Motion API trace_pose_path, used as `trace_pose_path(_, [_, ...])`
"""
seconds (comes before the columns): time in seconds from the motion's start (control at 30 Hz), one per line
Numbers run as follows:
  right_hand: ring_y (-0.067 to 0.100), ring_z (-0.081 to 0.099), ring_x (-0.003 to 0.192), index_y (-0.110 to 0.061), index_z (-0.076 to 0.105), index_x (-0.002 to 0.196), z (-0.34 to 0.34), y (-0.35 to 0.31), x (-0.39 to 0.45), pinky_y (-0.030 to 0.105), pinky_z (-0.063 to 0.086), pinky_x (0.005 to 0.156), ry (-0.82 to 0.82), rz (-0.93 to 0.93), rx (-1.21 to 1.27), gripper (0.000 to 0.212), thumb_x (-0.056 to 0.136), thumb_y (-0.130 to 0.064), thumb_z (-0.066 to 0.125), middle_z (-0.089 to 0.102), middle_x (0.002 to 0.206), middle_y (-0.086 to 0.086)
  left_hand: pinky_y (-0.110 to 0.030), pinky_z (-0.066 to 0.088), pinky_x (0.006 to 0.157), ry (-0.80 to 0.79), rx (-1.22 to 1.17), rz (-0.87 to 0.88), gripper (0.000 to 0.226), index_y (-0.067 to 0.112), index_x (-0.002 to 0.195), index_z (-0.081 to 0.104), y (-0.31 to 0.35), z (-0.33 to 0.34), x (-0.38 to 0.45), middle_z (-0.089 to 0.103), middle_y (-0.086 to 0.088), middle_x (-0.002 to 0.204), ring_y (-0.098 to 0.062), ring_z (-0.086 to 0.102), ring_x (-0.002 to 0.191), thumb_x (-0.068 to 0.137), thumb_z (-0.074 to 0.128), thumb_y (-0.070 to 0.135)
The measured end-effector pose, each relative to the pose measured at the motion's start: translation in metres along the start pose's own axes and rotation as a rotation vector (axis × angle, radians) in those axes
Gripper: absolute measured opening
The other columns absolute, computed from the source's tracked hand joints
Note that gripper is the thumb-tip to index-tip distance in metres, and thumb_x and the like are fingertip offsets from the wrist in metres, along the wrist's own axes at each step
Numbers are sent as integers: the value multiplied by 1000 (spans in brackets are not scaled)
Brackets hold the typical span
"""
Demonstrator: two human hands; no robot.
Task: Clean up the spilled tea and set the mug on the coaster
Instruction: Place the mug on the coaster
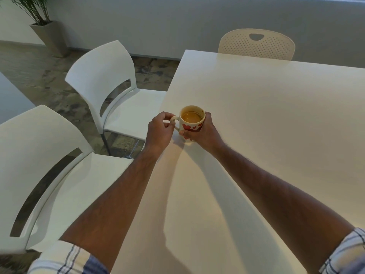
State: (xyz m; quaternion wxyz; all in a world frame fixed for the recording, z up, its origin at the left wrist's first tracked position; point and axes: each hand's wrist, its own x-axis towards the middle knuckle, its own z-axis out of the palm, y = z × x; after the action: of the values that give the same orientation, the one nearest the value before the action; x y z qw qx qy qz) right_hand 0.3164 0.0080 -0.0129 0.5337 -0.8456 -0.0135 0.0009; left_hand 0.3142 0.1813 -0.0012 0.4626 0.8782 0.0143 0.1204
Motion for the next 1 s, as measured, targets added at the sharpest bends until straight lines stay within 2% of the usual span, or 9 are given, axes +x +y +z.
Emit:
trace_pose_path(0.13, [18,59,120,-22,35,143,3,2,1,38,61,92,34,-19,-6,95,71,-40,94,55,136,-4,-7,43,72,0,9,7,18,16,117,71,0,1,4,71,8,107,-6,66,96,99,70,18])
trace_pose_path(0.5, [18,59,120,-21,37,142,-8,-2,-6,36,61,91,42,-73,18,87,76,-36,92,55,136,-4,-17,53,79,-30,3,-4,18,18,116,72,11,-2,3,69,12,103,-11,69,98,98,72,20])
trace_pose_path(0.67, [18,58,121,-23,37,141,-29,-7,-20,32,60,90,49,-94,38,86,76,-37,92,55,135,-6,-10,48,74,-44,-6,25,17,17,115,72,33,-3,-8,71,9,104,-12,70,97,99,71,20])
trace_pose_path(0.83, [13,58,117,-20,39,140,-55,-11,-43,19,53,82,61,-114,68,82,78,-34,91,55,131,-9,-32,62,88,-67,-39,71,16,15,114,72,59,-2,-26,75,3,107,-17,73,97,98,71,17])
trace_pose_path(0.9, [9,58,114,-21,39,140,-66,-12,-53,13,50,78,65,-114,65,81,79,-33,90,55,130,-11,-36,62,90,-79,-52,76,16,14,114,72,68,1,-35,75,1,109,-19,73,98,99,71,18])
trace_pose_path(1.0, [7,58,113,-21,39,140,-83,-12,-70,13,50,76,71,-123,65,80,79,-33,90,54,130,-11,-40,63,91,-95,-77,76,17,15,115,72,82,6,-49,75,2,109,-19,73,98,99,71,20])
